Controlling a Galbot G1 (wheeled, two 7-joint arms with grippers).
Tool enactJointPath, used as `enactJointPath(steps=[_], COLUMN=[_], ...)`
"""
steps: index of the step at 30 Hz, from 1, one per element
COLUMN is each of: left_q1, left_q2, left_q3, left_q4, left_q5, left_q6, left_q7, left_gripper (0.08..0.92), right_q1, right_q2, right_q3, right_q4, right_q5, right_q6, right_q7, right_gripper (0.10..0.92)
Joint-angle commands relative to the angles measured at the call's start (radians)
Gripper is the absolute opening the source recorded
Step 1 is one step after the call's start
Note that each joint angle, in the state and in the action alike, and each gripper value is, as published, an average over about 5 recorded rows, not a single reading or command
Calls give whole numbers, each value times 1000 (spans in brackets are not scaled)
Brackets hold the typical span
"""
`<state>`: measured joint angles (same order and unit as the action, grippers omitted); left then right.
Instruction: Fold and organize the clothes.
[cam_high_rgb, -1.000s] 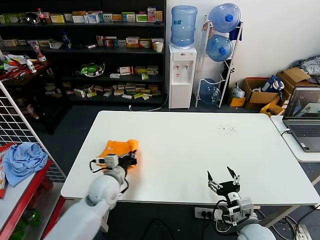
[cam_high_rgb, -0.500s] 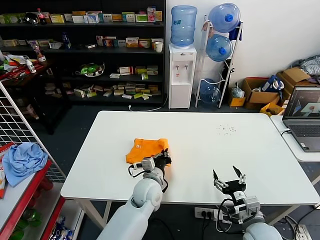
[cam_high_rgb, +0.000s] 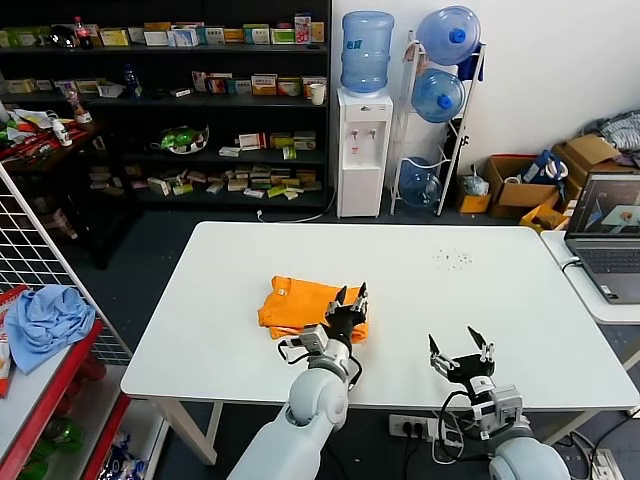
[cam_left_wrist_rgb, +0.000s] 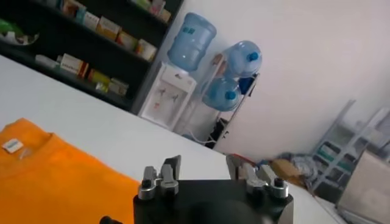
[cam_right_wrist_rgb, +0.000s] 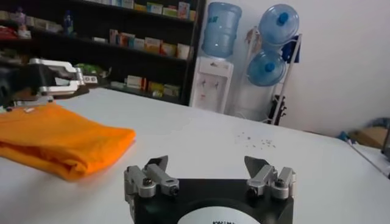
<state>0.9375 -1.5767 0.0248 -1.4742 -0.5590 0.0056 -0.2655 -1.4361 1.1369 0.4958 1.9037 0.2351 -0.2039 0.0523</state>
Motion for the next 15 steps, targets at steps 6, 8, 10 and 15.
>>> enactJointPath(steps=[6,8,10,15], left_q1=[307,341,365,393], left_q2=[346,364,373,343], left_q3=[-173,-211,-248,-341], left_q4=[-230,-236,-234,-230], left_q5=[353,383,404,431], left_q6=[-192,-211,-216,-169], left_q7=[181,167,153,144], left_gripper=[761,801,817,822], right_q1=[62,73,81,101], right_q2=[117,138,159,218], right_q3=[112,122,134,181], right_q4=[-50,-59,-68,-87], right_q5=[-56,-67,-76,-118], right_q6=[-11,-11,-9,4], right_q7=[-209,-220,-226,-241], right_gripper=[823,823,823,823])
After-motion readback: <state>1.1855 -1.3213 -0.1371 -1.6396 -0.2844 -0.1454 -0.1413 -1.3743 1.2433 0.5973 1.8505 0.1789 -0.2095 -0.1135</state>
